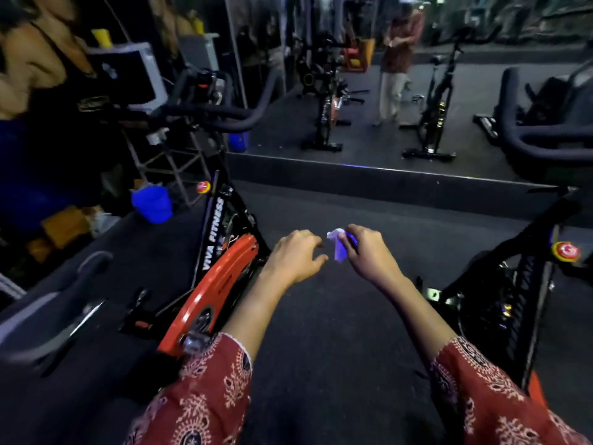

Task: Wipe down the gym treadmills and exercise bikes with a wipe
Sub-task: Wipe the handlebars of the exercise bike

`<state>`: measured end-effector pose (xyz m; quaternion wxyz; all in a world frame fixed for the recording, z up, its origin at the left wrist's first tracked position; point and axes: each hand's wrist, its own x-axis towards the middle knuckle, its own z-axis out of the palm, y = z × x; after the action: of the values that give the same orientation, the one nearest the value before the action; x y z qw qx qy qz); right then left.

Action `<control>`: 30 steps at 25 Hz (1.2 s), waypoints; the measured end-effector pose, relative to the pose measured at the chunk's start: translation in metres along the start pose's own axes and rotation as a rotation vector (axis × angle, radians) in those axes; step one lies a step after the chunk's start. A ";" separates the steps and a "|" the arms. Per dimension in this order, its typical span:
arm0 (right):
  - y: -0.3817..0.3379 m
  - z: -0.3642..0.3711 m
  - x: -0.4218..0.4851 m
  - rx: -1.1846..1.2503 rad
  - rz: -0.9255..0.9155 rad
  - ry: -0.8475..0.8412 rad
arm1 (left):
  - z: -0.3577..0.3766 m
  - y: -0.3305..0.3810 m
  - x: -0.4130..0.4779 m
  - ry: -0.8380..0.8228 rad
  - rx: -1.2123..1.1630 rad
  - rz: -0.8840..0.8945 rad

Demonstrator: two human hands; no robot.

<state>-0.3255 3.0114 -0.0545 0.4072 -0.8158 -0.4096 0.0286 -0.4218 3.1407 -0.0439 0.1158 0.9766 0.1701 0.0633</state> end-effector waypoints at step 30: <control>0.266 -0.192 0.399 -0.345 0.308 1.121 | 0.029 0.135 0.660 0.004 -0.251 1.099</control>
<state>0.1838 3.0762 0.0046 0.4138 -0.8109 -0.0088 -0.4137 0.2428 3.2402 0.0175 0.1808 0.9002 -0.3722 0.1360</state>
